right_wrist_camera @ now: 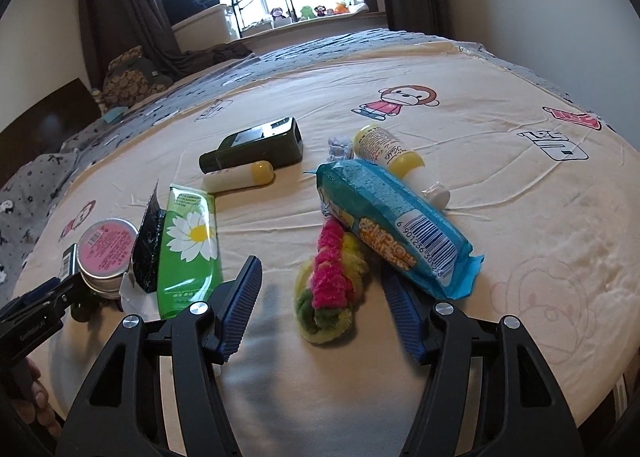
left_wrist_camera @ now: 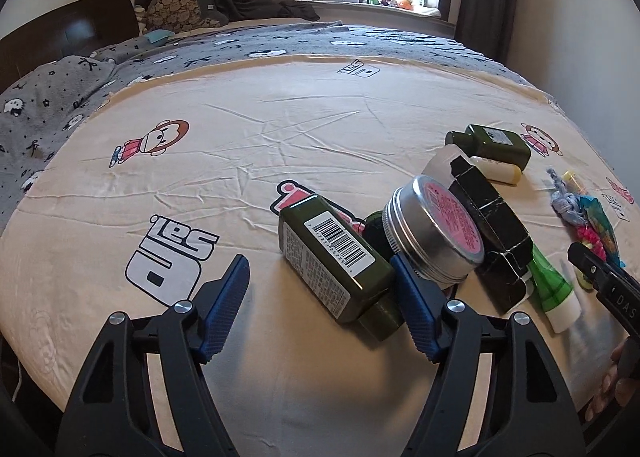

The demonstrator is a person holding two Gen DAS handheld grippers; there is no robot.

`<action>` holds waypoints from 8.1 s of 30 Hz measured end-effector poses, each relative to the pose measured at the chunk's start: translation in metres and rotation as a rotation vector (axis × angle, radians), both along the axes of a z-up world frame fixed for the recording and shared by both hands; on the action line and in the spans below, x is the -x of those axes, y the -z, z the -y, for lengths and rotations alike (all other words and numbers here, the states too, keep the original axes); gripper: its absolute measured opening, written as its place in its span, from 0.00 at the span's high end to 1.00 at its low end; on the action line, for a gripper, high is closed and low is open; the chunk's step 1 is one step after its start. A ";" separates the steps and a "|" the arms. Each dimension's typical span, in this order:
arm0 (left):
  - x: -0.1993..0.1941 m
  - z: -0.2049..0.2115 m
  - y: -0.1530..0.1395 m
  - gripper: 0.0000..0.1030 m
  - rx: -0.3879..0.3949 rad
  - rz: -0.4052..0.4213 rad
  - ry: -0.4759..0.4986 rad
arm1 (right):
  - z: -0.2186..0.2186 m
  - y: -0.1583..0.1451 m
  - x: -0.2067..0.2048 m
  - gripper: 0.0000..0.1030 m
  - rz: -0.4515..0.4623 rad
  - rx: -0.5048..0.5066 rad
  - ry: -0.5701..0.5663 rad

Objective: Collect trash
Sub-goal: 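Grasp the dark green bottle with the left tool while the right tool grasps the pink-green cloth, then lower both tools below the bed edge and release items into the bin, then grasp the dark green bottle with the left tool while the right tool grasps the blue wrapper, then lower the blue wrapper into the bin and open the right tool, then grasp the pink-lidded tin with the left tool while the right tool grasps the yellow-capped bottle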

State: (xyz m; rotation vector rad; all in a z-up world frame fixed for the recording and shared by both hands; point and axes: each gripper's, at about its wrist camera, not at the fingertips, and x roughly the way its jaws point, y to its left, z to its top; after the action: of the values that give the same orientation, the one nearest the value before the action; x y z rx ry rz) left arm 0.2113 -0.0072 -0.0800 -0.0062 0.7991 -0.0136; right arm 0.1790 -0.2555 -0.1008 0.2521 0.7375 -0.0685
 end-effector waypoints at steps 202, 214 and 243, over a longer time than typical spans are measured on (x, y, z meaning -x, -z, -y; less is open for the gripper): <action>0.192 0.080 0.161 0.35 0.013 -0.456 0.524 | -0.017 0.131 0.181 0.35 -0.496 0.039 -0.337; 0.170 0.045 0.036 0.10 0.039 -0.094 0.387 | 0.015 0.014 0.147 0.10 -0.131 0.092 -0.216; -0.038 0.037 0.009 0.10 -0.013 -0.039 0.164 | 0.061 -0.010 -0.074 0.30 -0.112 0.207 -0.056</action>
State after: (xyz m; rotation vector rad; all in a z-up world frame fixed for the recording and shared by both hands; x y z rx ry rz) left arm 0.2493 -0.0440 -0.0894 0.0717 0.8374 -0.1636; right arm 0.2530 -0.3165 -0.0909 0.0299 0.8414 -0.1056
